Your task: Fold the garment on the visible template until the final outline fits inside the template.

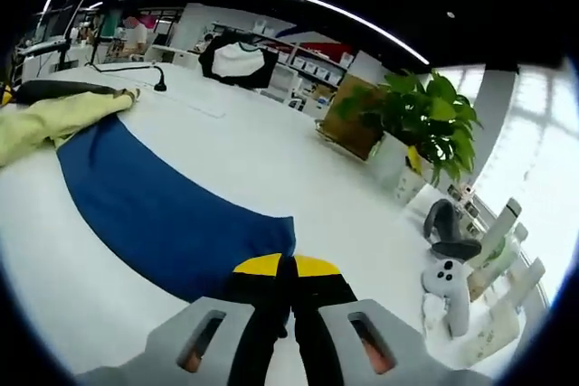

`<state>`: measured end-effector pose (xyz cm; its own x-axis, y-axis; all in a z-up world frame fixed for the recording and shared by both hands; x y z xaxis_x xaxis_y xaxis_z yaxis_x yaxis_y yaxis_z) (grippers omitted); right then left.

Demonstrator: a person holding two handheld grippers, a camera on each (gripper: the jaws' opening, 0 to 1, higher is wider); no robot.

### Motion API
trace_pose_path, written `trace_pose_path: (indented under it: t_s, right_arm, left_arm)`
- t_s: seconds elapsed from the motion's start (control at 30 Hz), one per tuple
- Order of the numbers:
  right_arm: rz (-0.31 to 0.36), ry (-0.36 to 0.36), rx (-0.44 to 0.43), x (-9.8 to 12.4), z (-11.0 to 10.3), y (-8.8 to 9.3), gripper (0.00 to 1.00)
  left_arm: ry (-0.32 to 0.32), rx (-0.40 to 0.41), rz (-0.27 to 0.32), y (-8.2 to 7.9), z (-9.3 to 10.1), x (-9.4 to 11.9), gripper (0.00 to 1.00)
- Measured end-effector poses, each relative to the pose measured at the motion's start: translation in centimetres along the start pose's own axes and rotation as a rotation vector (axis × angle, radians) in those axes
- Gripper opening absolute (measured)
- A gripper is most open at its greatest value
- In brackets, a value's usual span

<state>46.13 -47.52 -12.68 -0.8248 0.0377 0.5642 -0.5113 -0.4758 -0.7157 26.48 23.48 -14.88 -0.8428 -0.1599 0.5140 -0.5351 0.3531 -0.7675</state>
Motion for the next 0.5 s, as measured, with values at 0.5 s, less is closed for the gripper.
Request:
trace_pose_path:
  t_s: [0.5]
  right_arm:
    - [-0.016,0.025,-0.015,-0.3,1.8,0.7,0.00]
  left_arm:
    - [-0.042,-0.025,-0.016,-0.7,-1.7,-0.8,0.03]
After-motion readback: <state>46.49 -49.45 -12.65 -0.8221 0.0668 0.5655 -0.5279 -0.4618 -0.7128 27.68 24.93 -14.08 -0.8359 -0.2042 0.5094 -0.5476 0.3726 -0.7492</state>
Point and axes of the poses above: the point that each gripper's makers call its tool centre point, and the gripper's own axes: x roughly backward along the fingers, z roughly to its right, y roughly out of its underside, the point moved 7 cm from there along x, roughly backward along the fingers, and after that the axes turned 10 degrees about -z, right-handed, at the moved point
